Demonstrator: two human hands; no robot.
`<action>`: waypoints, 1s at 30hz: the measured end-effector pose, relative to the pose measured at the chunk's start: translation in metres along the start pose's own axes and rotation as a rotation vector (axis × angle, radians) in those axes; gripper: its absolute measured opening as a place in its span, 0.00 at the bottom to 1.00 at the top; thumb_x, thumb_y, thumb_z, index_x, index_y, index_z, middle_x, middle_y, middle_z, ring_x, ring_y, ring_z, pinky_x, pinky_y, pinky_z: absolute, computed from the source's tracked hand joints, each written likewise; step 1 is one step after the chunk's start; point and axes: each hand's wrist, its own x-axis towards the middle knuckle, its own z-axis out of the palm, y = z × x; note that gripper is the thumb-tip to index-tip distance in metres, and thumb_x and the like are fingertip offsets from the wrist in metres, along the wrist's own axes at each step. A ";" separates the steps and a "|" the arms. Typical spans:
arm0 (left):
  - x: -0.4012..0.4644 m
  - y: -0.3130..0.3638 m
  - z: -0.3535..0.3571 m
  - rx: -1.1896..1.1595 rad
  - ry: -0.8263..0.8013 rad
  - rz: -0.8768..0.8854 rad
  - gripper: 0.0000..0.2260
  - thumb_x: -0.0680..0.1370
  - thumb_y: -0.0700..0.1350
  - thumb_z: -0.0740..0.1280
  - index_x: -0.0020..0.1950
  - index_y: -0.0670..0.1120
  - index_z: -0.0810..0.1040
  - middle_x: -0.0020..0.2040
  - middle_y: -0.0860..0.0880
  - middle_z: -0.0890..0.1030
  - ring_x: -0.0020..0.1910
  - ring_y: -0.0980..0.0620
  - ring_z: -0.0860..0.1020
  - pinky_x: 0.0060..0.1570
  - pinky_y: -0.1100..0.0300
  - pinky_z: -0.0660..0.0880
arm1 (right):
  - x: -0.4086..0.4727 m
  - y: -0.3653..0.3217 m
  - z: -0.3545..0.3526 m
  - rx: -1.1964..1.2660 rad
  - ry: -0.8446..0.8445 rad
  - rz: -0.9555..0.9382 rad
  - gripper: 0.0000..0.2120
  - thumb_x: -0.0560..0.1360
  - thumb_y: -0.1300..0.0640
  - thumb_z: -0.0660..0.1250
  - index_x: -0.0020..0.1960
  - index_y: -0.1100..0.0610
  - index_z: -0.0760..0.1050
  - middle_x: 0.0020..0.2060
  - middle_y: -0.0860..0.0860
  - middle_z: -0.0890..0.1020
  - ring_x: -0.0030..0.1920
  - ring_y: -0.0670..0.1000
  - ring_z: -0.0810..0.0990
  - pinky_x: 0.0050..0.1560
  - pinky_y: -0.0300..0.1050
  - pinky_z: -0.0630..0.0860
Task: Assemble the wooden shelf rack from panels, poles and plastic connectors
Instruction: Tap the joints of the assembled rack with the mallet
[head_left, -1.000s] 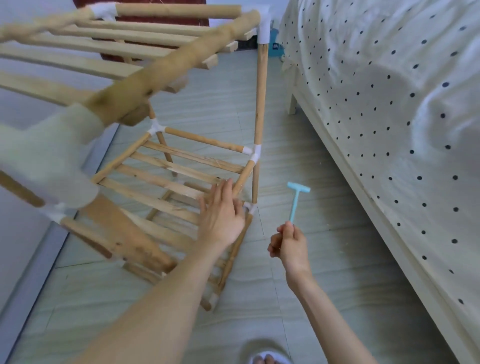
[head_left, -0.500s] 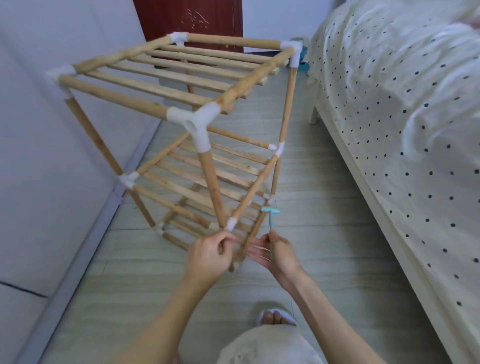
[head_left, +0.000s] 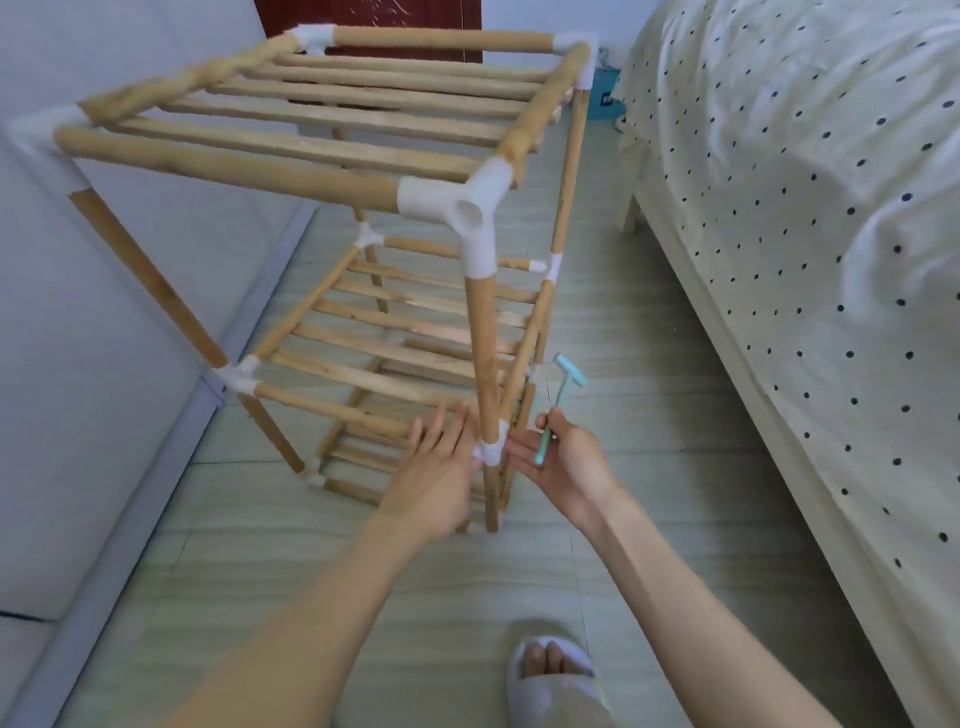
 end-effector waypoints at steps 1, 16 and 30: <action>0.012 0.008 0.000 -0.030 -0.014 0.041 0.26 0.82 0.42 0.51 0.77 0.44 0.43 0.78 0.47 0.45 0.76 0.49 0.40 0.71 0.55 0.35 | 0.004 -0.010 -0.007 0.037 0.018 -0.038 0.17 0.83 0.53 0.48 0.37 0.56 0.64 0.45 0.61 0.80 0.45 0.57 0.79 0.52 0.47 0.73; 0.048 -0.010 0.010 0.055 0.040 -0.046 0.21 0.82 0.54 0.41 0.76 0.59 0.49 0.77 0.58 0.50 0.76 0.55 0.46 0.70 0.53 0.36 | 0.004 -0.012 -0.094 -0.420 0.464 -0.347 0.15 0.83 0.58 0.49 0.42 0.57 0.70 0.18 0.46 0.63 0.16 0.42 0.60 0.18 0.34 0.57; 0.050 -0.012 0.012 0.029 0.026 -0.058 0.21 0.81 0.54 0.39 0.75 0.62 0.50 0.77 0.58 0.52 0.76 0.54 0.48 0.71 0.50 0.39 | -0.016 -0.002 -0.116 -0.140 0.653 -0.413 0.13 0.82 0.59 0.49 0.42 0.58 0.66 0.21 0.47 0.61 0.15 0.41 0.58 0.18 0.31 0.55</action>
